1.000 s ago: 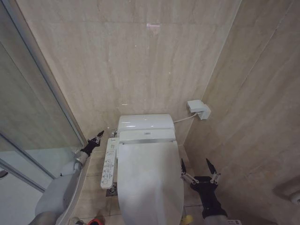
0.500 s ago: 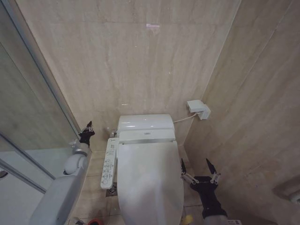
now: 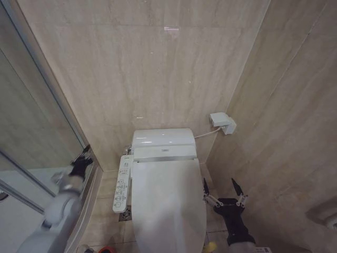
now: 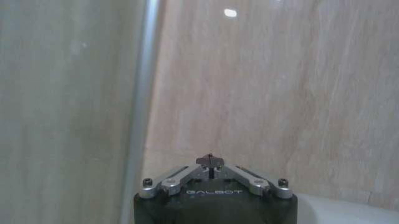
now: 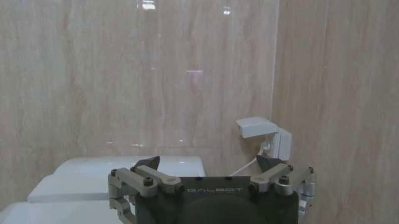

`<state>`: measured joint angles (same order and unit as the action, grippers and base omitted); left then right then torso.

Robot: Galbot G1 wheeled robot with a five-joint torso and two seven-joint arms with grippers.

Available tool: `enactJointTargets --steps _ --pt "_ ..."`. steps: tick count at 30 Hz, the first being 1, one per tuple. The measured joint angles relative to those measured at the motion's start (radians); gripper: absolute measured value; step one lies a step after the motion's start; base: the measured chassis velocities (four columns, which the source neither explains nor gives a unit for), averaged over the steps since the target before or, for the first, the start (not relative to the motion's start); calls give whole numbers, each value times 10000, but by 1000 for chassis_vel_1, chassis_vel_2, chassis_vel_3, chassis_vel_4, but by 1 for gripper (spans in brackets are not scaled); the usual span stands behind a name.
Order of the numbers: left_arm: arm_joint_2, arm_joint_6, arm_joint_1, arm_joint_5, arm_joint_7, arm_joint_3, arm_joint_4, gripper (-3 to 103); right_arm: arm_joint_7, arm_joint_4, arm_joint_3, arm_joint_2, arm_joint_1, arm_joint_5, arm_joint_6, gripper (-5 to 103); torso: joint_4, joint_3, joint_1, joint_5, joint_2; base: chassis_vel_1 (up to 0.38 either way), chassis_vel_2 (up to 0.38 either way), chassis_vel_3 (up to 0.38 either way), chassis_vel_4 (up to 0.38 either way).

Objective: Open the toilet lid, clean the toilet bowl with a toilet brush, close the toilet lid, and flush.

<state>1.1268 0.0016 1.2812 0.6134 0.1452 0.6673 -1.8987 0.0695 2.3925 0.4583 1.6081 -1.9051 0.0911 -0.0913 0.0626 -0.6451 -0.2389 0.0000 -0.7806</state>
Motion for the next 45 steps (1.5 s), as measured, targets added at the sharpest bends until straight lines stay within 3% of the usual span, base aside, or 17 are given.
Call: enactJointTargets --steps 4,9,22,32,33,40,41,45 --pt "973 -427 1654 -450 -412 1018 -1093 0 0 0 0 -2 0 0 0 100 2 0 0 0 0 0 0 0 0" --pt "1488 -752 2683 -840 -594 1465 -1652 0 0 0 0 -3 0 0 0 100 3 0 0 1 0 0 0 0 0" --pt "2019 -633 4213 -911 -322 1394 -3063 0 0 0 0 -1 0 0 0 100 3 -1 0 2 0 0 0 0 0" --pt "2255 -391 4949 -1522 -202 1395 -4087 0 0 0 0 0 0 0 0 100 2 -1 -2 2 1 0 0 0 0" --pt "2297 -386 4989 -1679 -128 1392 -4130 12 0 0 0 -1 0 0 0 100 3 -1 -1 2 1 0 0 0 0" --pt "2388 -208 5194 -1970 363 1264 -4408 12 0 0 0 -1 0 0 0 100 3 -1 -2 0 1 0 0 0 0" --pt "2387 -173 5207 -2010 359 1261 -4457 39 0 0 0 -1 0 0 0 100 3 -1 -2 0 1 0 0 0 0" --pt "2223 184 5359 -1911 215 1218 -4681 39 0 0 0 0 0 0 0 100 3 -1 -1 2 1 0 0 0 0"
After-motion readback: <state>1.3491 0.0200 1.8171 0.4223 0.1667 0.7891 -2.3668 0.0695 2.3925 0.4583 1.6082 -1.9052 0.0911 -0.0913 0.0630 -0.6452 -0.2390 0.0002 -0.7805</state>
